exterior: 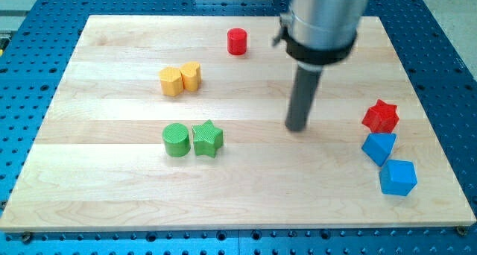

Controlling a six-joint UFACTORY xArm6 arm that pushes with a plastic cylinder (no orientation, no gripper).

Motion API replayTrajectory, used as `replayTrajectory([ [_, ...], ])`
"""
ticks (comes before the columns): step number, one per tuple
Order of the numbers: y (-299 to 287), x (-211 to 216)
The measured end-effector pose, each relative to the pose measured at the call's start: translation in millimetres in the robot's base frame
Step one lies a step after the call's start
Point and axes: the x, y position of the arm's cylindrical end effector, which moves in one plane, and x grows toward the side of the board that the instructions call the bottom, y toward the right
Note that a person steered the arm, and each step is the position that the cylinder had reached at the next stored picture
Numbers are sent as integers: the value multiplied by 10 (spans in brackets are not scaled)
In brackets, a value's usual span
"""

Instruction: Move the red circle towards the red star

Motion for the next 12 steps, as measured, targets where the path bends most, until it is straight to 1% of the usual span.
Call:
replayTrajectory([
  [1, -210, -474],
  [5, -182, -483],
  [6, -411, -561],
  [7, -641, -826],
  [8, -1087, -1064],
  [9, -1324, -1486],
  [10, -1220, -1768],
  [12, 161, -1097],
])
